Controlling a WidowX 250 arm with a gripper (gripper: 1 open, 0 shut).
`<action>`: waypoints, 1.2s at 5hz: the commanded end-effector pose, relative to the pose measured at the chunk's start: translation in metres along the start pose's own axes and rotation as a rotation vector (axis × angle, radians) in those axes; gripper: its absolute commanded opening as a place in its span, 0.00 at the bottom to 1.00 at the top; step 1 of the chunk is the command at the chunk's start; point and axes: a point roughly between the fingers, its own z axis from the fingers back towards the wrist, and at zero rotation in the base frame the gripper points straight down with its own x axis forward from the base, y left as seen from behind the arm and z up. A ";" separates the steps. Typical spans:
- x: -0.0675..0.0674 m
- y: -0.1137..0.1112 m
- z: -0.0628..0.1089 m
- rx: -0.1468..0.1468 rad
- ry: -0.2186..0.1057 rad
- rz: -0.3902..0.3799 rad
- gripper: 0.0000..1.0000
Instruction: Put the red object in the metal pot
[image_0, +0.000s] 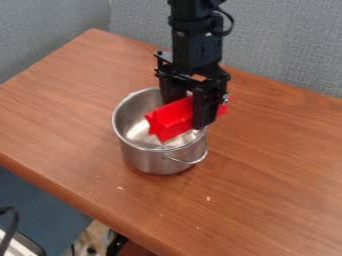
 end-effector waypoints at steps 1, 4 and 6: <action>-0.002 -0.004 0.011 0.019 -0.057 0.086 0.00; -0.005 0.016 0.004 0.031 -0.012 0.236 0.00; 0.012 0.017 0.006 0.019 -0.017 0.397 0.00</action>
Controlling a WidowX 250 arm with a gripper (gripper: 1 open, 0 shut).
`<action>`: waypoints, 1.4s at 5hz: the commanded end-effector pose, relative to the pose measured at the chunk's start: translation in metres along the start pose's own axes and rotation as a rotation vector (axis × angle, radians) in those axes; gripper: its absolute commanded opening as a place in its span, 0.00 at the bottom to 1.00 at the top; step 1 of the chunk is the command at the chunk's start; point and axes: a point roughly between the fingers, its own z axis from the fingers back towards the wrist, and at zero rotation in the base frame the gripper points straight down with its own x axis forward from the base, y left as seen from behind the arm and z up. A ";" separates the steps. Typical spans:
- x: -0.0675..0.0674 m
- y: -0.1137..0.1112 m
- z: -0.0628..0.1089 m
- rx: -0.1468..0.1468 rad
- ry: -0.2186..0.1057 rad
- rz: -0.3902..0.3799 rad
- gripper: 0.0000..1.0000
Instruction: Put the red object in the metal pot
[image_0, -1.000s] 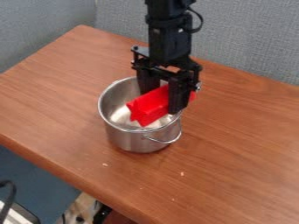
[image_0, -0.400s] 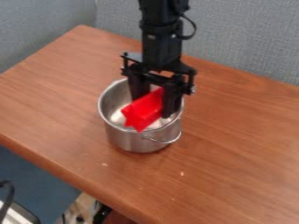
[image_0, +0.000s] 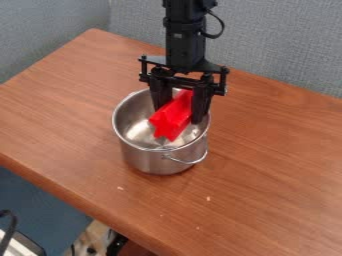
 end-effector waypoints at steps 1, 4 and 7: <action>-0.004 0.000 0.019 0.000 -0.044 0.009 1.00; -0.005 -0.016 0.068 0.011 -0.082 0.031 1.00; -0.034 -0.014 0.085 0.075 -0.097 -0.005 1.00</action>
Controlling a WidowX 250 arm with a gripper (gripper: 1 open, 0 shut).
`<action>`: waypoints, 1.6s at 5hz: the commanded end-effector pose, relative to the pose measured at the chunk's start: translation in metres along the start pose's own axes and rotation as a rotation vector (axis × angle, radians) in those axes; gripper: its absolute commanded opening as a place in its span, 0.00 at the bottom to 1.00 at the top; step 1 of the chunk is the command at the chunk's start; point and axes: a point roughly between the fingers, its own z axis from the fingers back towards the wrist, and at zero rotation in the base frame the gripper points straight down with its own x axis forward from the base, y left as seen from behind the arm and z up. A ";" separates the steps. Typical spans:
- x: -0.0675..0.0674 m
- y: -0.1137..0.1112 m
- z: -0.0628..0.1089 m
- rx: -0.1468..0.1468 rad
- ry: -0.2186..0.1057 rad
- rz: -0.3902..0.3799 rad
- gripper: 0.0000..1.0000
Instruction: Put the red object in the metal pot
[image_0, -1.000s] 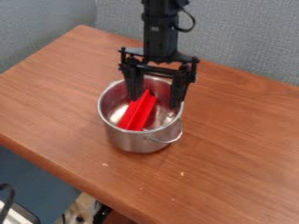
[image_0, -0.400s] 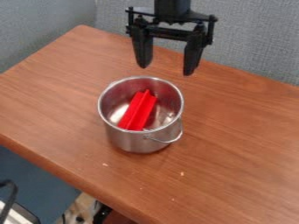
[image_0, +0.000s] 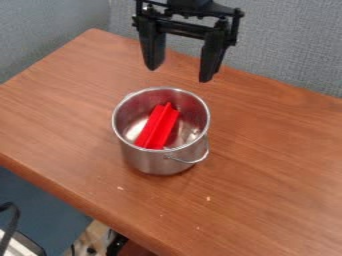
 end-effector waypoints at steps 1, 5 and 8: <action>-0.010 -0.004 0.026 0.001 -0.054 -0.031 1.00; 0.019 0.014 -0.020 0.063 -0.055 -0.044 1.00; 0.034 0.030 -0.026 0.062 -0.079 0.027 1.00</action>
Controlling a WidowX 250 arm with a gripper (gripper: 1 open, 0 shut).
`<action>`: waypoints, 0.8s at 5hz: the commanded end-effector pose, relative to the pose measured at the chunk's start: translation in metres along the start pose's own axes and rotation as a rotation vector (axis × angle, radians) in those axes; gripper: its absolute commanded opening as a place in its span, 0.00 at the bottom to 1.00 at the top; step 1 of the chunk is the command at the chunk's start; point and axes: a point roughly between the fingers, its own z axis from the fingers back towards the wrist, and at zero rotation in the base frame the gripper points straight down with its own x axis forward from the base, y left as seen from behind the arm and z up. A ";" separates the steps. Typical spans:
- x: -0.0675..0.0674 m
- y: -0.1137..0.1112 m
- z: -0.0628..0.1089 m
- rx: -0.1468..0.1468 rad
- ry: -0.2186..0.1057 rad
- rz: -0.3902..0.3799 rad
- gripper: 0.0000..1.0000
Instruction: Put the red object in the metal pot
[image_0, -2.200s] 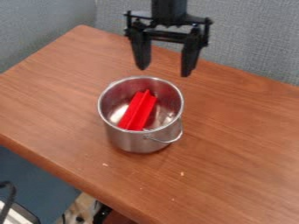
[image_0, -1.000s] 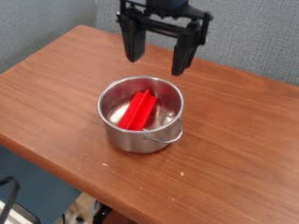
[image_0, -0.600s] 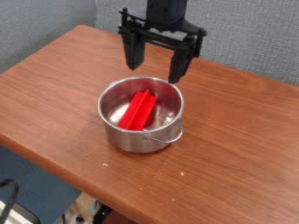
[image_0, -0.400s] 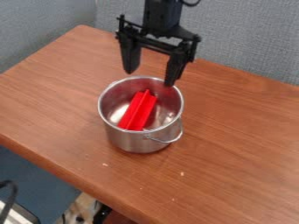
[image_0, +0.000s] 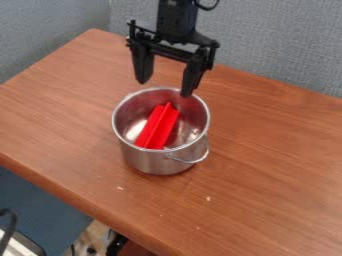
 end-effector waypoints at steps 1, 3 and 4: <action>-0.009 0.001 0.016 -0.011 -0.074 0.014 1.00; -0.016 0.006 0.019 -0.017 -0.079 0.029 1.00; -0.016 0.011 0.024 -0.019 -0.077 0.032 1.00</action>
